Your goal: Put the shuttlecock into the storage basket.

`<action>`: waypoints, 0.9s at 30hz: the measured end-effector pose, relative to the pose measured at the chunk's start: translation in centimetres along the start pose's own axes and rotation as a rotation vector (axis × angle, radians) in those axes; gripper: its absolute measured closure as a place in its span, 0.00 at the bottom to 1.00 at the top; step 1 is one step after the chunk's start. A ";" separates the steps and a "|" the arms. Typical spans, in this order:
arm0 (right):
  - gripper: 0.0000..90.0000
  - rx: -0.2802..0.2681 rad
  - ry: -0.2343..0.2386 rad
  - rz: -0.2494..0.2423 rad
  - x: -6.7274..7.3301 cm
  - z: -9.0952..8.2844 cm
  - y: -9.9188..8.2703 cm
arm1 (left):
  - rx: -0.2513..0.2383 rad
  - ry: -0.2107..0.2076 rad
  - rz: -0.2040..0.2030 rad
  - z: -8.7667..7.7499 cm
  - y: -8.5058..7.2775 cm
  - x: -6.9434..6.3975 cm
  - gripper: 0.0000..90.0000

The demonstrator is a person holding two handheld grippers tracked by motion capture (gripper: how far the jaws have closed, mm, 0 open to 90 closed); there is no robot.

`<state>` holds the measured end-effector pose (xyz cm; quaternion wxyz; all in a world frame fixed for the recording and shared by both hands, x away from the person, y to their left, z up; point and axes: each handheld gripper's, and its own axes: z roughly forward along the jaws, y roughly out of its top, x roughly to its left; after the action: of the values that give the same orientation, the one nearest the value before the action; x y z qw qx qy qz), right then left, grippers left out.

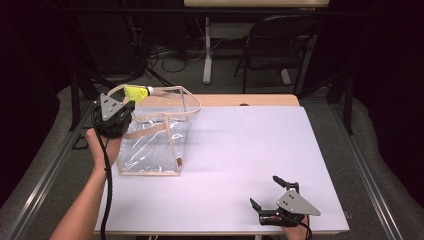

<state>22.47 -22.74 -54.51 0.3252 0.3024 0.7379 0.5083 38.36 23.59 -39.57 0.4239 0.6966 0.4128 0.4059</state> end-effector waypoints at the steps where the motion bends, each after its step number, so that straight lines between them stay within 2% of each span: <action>1: 0.02 0.000 0.001 0.001 0.0 0.0 0.0 | 0.001 0.000 0.000 0.0 0.0 0.0 1.00; 27: 0.02 0.000 0.000 0.001 0.0 0.0 0.0 | 0.069 -0.026 0.006 1.2 -0.4 0.0 1.00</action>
<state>22.48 -22.76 -54.52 0.3248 0.3028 0.7379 0.5083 39.41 23.44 -40.35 0.4036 0.7173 0.4190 0.3835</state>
